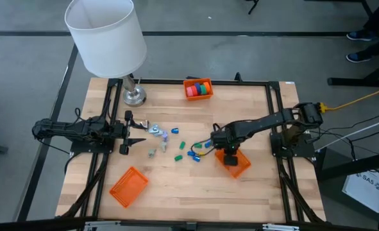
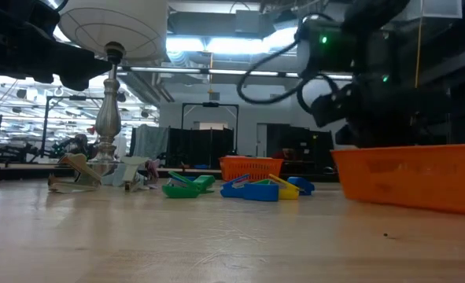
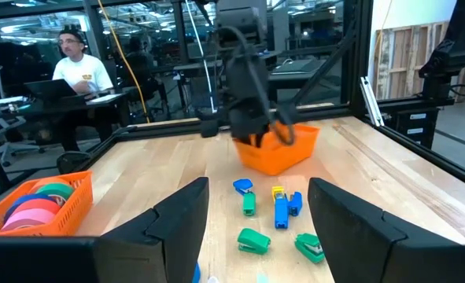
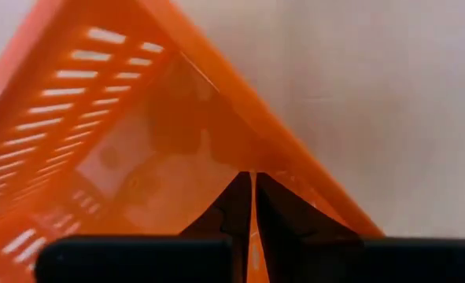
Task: Pick and place Stapler, Stapler remover, tape
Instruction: Move the bottom right orange bin to the middle side of the table, then put the blue stapler into the middle orange bin
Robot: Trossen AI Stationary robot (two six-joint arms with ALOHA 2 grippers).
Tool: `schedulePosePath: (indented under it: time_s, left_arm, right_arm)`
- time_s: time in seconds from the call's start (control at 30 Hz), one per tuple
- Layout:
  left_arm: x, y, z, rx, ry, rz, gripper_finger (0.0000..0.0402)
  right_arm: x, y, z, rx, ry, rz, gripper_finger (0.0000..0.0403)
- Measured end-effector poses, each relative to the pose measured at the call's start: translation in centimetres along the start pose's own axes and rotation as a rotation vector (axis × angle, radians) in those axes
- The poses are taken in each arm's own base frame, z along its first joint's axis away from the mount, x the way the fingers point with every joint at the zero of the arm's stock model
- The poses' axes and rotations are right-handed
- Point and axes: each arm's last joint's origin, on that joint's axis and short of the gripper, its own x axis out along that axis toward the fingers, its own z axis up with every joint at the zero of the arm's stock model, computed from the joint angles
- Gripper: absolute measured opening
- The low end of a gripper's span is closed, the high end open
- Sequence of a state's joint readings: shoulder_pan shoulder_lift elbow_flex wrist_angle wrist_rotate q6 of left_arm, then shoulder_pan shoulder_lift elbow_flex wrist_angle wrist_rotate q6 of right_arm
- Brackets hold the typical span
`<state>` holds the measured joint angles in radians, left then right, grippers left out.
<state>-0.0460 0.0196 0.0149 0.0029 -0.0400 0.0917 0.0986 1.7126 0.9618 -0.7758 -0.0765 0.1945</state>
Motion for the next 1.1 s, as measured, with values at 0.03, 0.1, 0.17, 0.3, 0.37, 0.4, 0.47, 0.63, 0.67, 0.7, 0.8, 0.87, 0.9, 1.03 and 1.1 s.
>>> schedulePosePath:
  time_s: [0.03, 0.1, 0.17, 0.3, 0.37, 0.4, 0.47, 0.63, 0.67, 0.7, 0.8, 0.87, 0.9, 1.03, 1.1]
  left_arm:
    - [0.0, 0.0, 0.0, 0.000, 0.000, 0.000, 0.0215]
    - [0.0, 0.0, 0.0, 0.000, 0.000, 0.000, 0.0215]
    - [0.0, 0.0, 0.0, 0.000, 0.000, 0.000, 0.0216]
    - [0.0, 0.0, 0.0, 0.000, 0.000, 0.000, 0.0216]
    - [0.0, 0.0, 0.0, 0.000, 0.000, 0.000, 0.0215]
    - [0.0, 0.0, 0.0, 0.000, 0.000, 0.000, 0.0215]
    - [0.0, 0.0, 0.0, 0.000, 0.000, 0.000, 0.0215]
    - [0.0, 0.0, 0.0, 0.000, 0.000, 0.000, 0.0216]
    - [0.0, 0.0, 0.0, 0.000, -0.001, 0.000, 0.0216]
    - [0.0, 0.0, 0.0, 0.000, 0.000, 0.000, 0.0215]
    - [0.0, 0.0, 0.0, 0.000, 0.000, 0.000, 0.0215]
    - [0.0, 0.0, 0.0, 0.000, 0.000, 0.000, 0.0216]
    - [0.0, 0.0, 0.0, 0.000, 0.000, 0.000, 0.0216]
    - [0.0, 0.0, 0.0, 0.000, -0.001, 0.000, 0.0216]
    - [0.0, 0.0, 0.0, 0.000, 0.000, 0.000, 0.0215]
  right_arm:
    - [0.1, -0.5, 0.0, 0.003, 0.000, -0.019, 0.0026]
    - [0.2, -1.5, -0.1, 0.004, 0.001, -0.056, 0.0026]
    - [0.3, -2.5, -0.1, 0.010, 0.002, -0.103, 0.0026]
    - [0.3, -5.0, -0.1, 0.010, -0.003, -0.228, 0.0026]
    - [0.2, -6.2, -0.1, 0.001, -0.001, -0.252, 0.0026]
    - [0.2, -6.6, -0.1, -0.011, -0.002, -0.249, 0.0025]
    - [0.0, -7.3, 0.0, -0.046, -0.005, -0.235, 0.0025]
    - [-1.5, -7.6, -0.2, -0.077, -0.056, -0.233, 0.0025]
    - [-1.9, -7.5, -0.3, -0.077, -0.066, -0.233, 0.0025]
    - [-2.4, -7.5, -0.4, -0.076, -0.078, -0.233, 0.0025]
    - [-3.9, -7.4, -0.2, -0.078, -0.128, -0.237, 0.0026]
    - [-4.6, -7.3, 0.0, -0.098, -0.154, -0.242, 0.0031]
    - [-5.0, -7.3, 0.1, -0.113, -0.167, -0.244, 0.0036]
    - [-6.2, -7.1, 0.3, -0.191, -0.204, -0.233, 0.0074]
    - [-6.6, -7.0, 0.5, -0.226, -0.219, -0.215, 0.0100]
